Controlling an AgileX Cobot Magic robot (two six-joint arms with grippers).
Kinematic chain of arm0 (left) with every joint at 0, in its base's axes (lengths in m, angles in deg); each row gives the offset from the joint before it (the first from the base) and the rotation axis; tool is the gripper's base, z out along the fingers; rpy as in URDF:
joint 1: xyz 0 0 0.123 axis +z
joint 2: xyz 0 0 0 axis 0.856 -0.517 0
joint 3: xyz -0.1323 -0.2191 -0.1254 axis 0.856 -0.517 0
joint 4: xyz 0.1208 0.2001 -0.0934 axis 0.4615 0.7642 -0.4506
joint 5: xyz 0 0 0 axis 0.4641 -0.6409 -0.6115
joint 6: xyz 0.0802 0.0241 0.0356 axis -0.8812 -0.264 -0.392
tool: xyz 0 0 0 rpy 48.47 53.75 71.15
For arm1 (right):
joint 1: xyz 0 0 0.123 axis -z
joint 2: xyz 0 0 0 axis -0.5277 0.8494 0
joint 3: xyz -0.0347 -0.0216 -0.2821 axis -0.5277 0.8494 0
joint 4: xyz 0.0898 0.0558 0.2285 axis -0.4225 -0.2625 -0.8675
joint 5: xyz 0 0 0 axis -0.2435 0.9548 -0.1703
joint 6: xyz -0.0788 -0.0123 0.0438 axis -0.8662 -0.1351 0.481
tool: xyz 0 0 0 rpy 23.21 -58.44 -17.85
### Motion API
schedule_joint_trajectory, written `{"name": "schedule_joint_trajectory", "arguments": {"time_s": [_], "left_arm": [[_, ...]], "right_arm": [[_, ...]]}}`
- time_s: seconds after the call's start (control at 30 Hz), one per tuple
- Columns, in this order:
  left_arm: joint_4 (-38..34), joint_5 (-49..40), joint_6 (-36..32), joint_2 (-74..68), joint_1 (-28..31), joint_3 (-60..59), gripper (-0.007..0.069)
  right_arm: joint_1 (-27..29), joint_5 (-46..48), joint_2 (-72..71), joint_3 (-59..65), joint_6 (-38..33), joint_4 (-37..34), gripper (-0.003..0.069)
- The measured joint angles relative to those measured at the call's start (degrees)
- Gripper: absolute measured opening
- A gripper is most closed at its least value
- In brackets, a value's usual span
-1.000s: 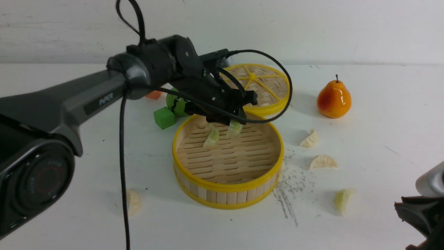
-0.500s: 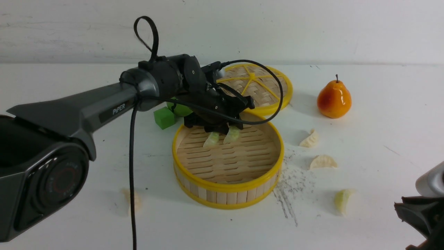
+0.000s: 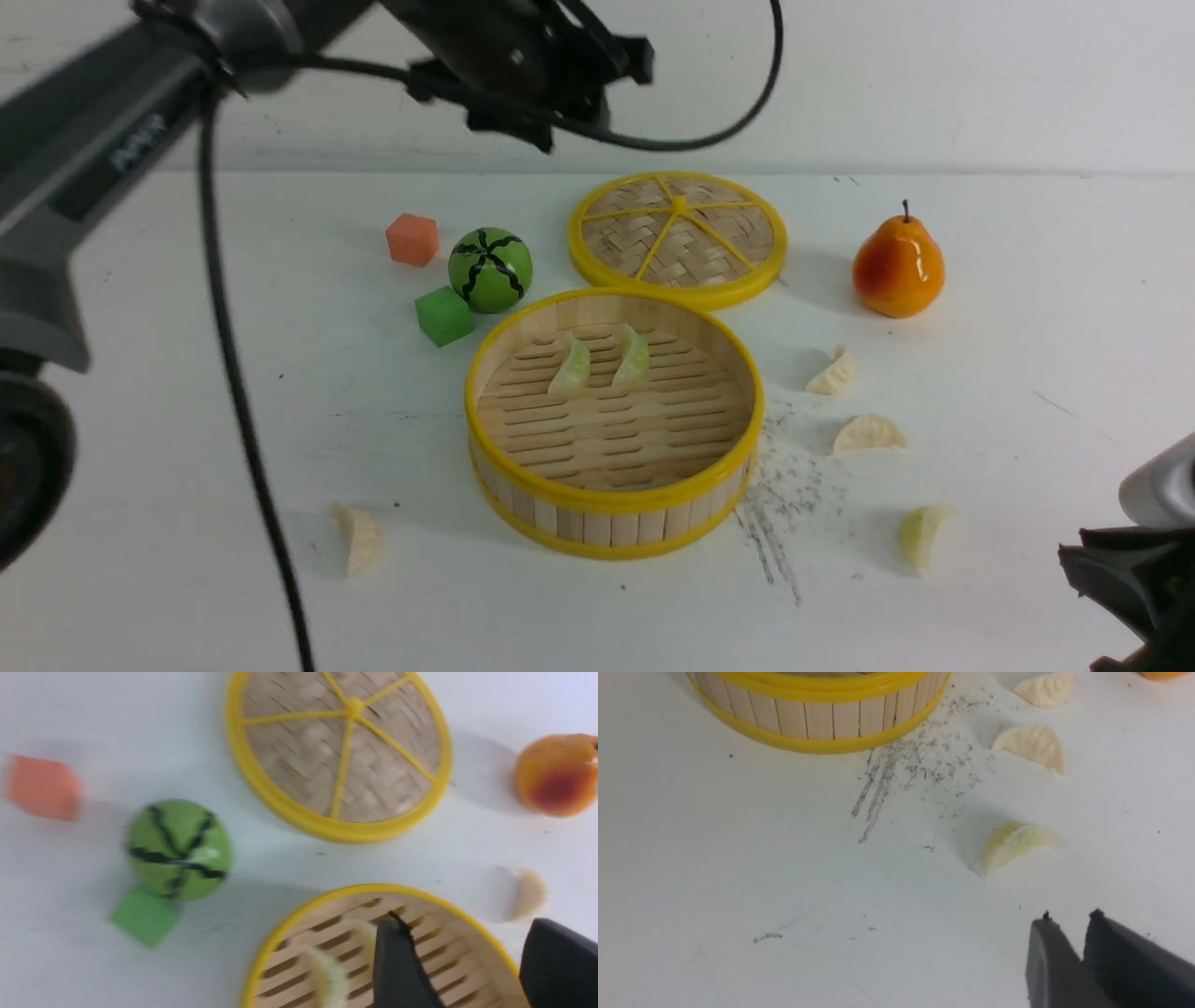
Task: Put the dumplings into the steamer on the white table.
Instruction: 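Reach for and grasp a dumpling on the table with the left gripper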
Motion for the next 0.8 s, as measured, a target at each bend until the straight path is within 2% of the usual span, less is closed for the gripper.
{"name": "schedule_joint_trajectory", "arguments": {"time_s": [0.13, 0.17, 0.3, 0.33, 0.37, 0.5, 0.6, 0.67, 0.73, 0.8], "left_arm": [[10.15, -9.02, 1.21, 4.76, 0.55, -0.07, 0.0355], [10.52, -9.3, 1.28, 5.02, 0.69, -0.53, 0.0355], [8.44, -9.81, 1.66, 10.84, 2.04, -10.96, 0.0355], [6.58, -9.81, 1.6, 14.48, 2.03, -19.1, 0.0355], [6.18, -9.81, 1.6, 14.86, 2.03, -21.09, 0.0355], [3.87, -9.15, 1.6, 20.82, 2.03, -41.36, 0.0355], [4.07, -0.78, 3.24, 22.92, 2.03, -53.95, 0.0355], [4.13, 5.76, 5.51, 23.12, 2.03, -58.22, 0.0355], [4.19, 11.42, 8.81, 22.95, 2.03, -61.09, 0.0355], [5.14, 19.68, 15.5, 21.3, 2.03, -64.26, 0.0355]], "right_arm": [[0.0, 0.42, 0.0, 0.0, 0.0, -1.78, 0.0122], [0.0, 0.42, 0.0, 0.0, 0.0, -1.78, 0.0122], [-0.06, 1.6, 0.0, 0.02, 0.0, -2.86, 0.0125], [-0.06, 2.23, 0.0, 0.02, 0.0, -3.59, 0.0126], [-0.06, 2.39, 0.0, 0.02, 0.0, -3.59, 0.0126], [-0.06, 3.98, 0.0, 0.02, 0.0, -5.28, 0.0129], [-0.06, 4.2, 0.0, 0.02, 0.0, -6.69, 0.0132], [-0.06, 4.21, 0.0, 0.02, 0.0, -7.07, 0.0134], [-0.06, 4.21, 0.0, 0.07, 0.0, -7.23, 0.0135], [-0.06, 4.21, 0.0, 0.38, 0.0, -7.35, 0.0136]]}}
